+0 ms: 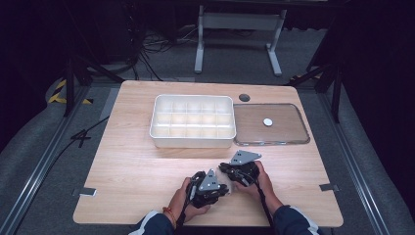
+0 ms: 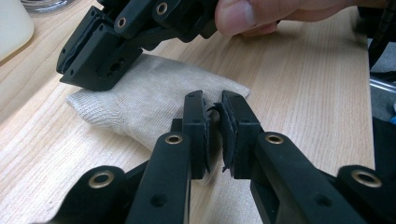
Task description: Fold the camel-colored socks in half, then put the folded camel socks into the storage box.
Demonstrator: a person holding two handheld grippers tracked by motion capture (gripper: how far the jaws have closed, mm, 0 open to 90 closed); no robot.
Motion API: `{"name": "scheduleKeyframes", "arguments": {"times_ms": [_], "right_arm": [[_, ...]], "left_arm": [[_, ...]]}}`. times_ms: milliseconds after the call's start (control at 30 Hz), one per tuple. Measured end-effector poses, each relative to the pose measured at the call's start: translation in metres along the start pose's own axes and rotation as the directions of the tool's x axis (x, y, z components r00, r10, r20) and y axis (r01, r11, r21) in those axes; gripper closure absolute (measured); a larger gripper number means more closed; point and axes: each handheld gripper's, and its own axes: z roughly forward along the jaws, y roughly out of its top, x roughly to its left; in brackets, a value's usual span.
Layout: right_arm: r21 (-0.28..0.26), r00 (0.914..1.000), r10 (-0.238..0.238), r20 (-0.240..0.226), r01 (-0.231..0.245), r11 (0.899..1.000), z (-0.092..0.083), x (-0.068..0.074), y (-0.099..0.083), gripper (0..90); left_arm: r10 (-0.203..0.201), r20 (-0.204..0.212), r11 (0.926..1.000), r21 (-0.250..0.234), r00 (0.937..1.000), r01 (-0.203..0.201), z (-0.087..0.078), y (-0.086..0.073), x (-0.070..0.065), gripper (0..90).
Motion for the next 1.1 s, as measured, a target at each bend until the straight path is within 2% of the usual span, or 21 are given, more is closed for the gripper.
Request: {"name": "scheduleKeyframes", "arguments": {"times_ms": [367, 500, 633, 800, 900, 1033, 1100], "right_arm": [[0.003, 1.0, -0.001, -0.003, 0.001, 1.0, -0.003, -0.003, -0.002, 84.9], [0.002, 0.9998, -0.003, 0.019, 0.003, 1.0, -0.005, -0.003, -0.003, 86.1], [0.002, 0.9998, -0.005, 0.018, 0.005, 1.0, -0.005, -0.002, -0.003, 86.7], [-0.002, 0.9999, 0.012, 0.01, -0.012, 1.0, -0.006, -0.004, -0.004, 84.5], [-0.007, 0.9998, 0.01, 0.018, -0.01, 1.0, -0.009, -0.005, -0.004, 82.5], [-0.025, 0.9993, 0.013, 0.035, -0.012, 1.0, -0.016, -0.006, -0.004, 82.4], [-0.026, 0.9991, 0.009, 0.04, -0.008, 1.0, -0.02, -0.007, -0.004, 82.8]], "left_arm": [[-0.005, -0.01, 1.0, -0.003, 0.9999, 0.005, 0.0, 0.0, -0.002, 80.7], [0.006, -0.015, 1.0, 0.003, 0.9999, -0.006, 0.0, 0.0, -0.002, 80.7], [-0.009, -0.012, 1.0, -0.001, 0.9999, 0.009, 0.0, 0.0, -0.002, 80.8], [-0.007, -0.01, 1.0, -0.005, 0.9999, 0.007, 0.0, -0.001, -0.002, 80.7], [-0.015, -0.005, 0.9998, -0.012, 0.9999, 0.015, 0.0, -0.002, -0.001, 80.8], [-0.001, -0.005, 1.0, -0.006, 1.0, 0.001, 0.0, -0.001, -0.001, 80.8], [-0.017, 0.002, 0.9998, -0.006, 0.9999, 0.017, 0.0, -0.001, 0.0, 80.8]]}}
